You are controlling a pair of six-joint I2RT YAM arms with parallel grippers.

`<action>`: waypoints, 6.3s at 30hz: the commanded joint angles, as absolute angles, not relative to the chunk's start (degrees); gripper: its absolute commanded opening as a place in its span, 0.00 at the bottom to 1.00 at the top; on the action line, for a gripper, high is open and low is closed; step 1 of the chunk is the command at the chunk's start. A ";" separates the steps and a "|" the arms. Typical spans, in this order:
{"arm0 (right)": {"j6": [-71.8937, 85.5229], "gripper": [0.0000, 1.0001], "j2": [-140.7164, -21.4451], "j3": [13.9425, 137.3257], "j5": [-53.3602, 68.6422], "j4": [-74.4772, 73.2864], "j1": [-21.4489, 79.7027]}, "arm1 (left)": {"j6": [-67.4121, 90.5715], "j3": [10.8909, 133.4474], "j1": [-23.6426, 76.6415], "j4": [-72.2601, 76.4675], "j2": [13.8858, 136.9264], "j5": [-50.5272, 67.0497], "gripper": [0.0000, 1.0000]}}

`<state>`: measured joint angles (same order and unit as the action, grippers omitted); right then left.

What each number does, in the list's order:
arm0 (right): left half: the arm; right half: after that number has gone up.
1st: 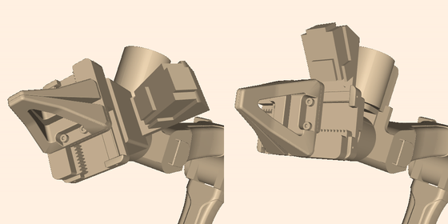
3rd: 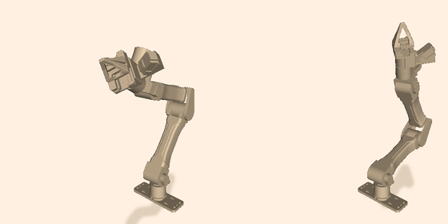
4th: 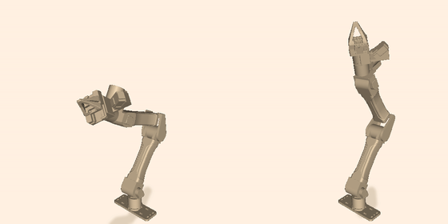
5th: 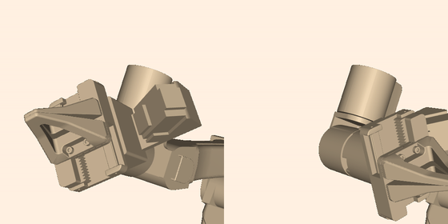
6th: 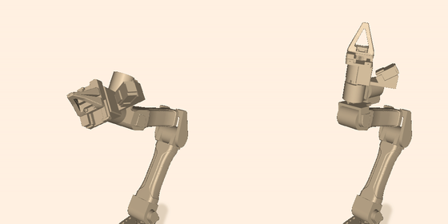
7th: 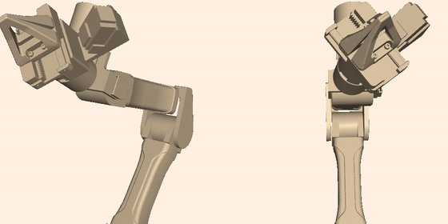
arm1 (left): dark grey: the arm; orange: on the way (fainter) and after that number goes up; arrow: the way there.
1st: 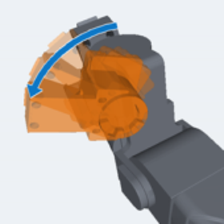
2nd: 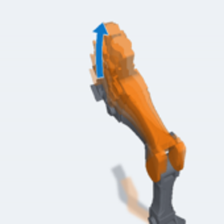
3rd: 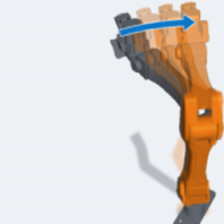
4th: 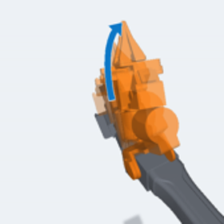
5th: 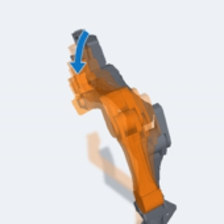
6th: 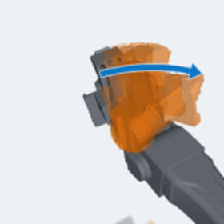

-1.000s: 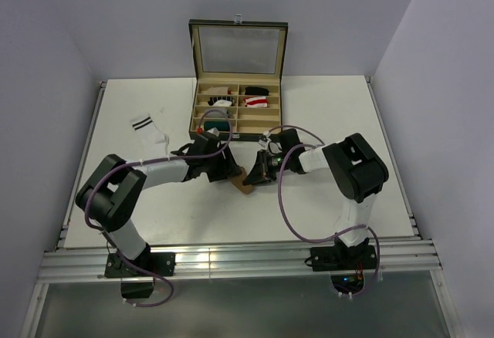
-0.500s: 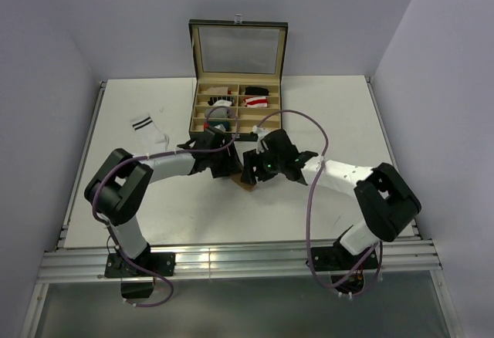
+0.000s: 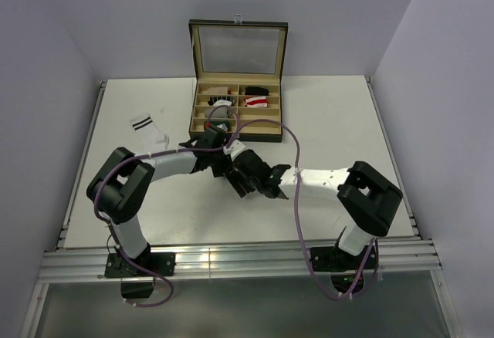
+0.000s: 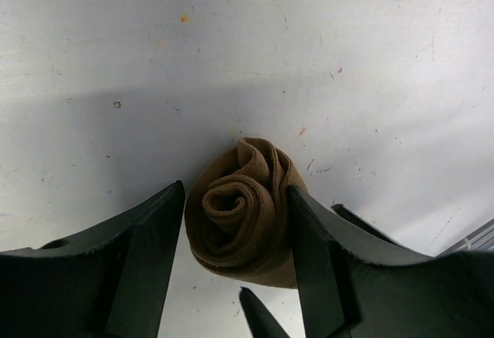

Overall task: Roll the socks
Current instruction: Roll the sock at the center of the board, then pick up the sock at the center of the board, then place the sock in the storage box.

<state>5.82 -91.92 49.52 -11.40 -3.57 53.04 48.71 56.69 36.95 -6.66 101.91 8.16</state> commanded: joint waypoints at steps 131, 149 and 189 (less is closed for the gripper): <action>-61.17 0.47 -134.47 116.45 26.63 -44.91 18.37 | 26.19 40.96 9.23 -4.92 45.62 -27.16 0.98; -60.56 0.57 -135.17 117.69 31.02 -45.62 17.67 | 26.37 40.78 9.23 -4.75 46.05 -26.63 0.98; -62.58 0.61 -127.88 117.78 39.20 -50.28 17.31 | 26.46 40.43 8.88 -4.22 45.79 -25.58 0.98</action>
<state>-64.18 -133.78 119.11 36.05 -49.52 17.19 27.03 40.51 9.08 -6.68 46.61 -26.74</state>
